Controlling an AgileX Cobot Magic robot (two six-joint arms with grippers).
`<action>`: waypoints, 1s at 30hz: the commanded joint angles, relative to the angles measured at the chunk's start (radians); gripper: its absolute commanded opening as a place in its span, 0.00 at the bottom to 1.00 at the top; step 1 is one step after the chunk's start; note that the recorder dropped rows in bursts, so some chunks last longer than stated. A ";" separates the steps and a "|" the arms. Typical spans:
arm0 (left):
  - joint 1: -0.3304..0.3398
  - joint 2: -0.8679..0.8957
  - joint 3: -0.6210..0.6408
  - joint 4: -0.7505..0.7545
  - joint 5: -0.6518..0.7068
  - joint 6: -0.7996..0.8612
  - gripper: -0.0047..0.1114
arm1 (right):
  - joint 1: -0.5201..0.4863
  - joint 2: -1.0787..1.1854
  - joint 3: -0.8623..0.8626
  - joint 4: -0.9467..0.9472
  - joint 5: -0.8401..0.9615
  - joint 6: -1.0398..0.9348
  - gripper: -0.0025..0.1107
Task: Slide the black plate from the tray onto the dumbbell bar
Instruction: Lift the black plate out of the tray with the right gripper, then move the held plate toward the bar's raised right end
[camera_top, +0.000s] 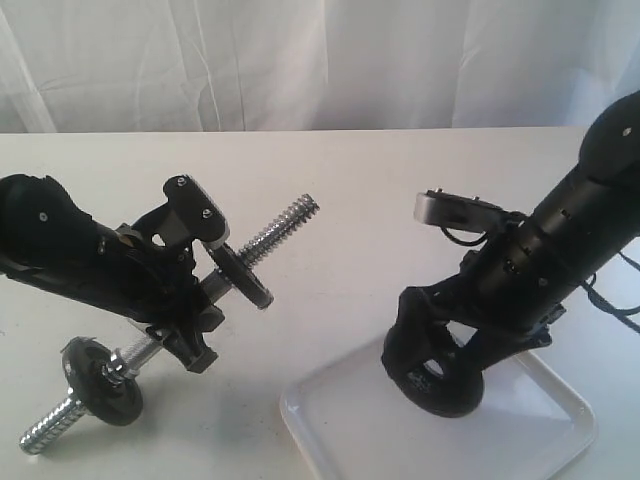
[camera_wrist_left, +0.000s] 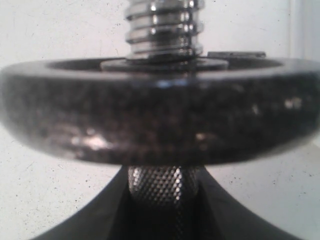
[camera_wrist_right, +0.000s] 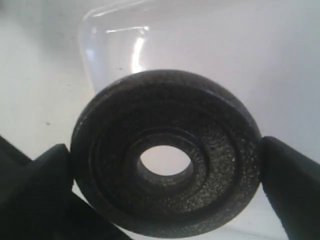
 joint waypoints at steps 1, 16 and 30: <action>0.002 -0.057 -0.026 -0.039 -0.060 0.000 0.04 | -0.060 -0.019 -0.028 0.197 0.106 -0.126 0.02; 0.002 -0.057 -0.026 -0.036 -0.030 0.003 0.04 | -0.229 -0.019 -0.041 0.522 0.206 -0.329 0.02; -0.051 -0.057 -0.026 -0.036 -0.020 0.026 0.04 | -0.256 0.000 -0.142 0.543 0.206 -0.313 0.02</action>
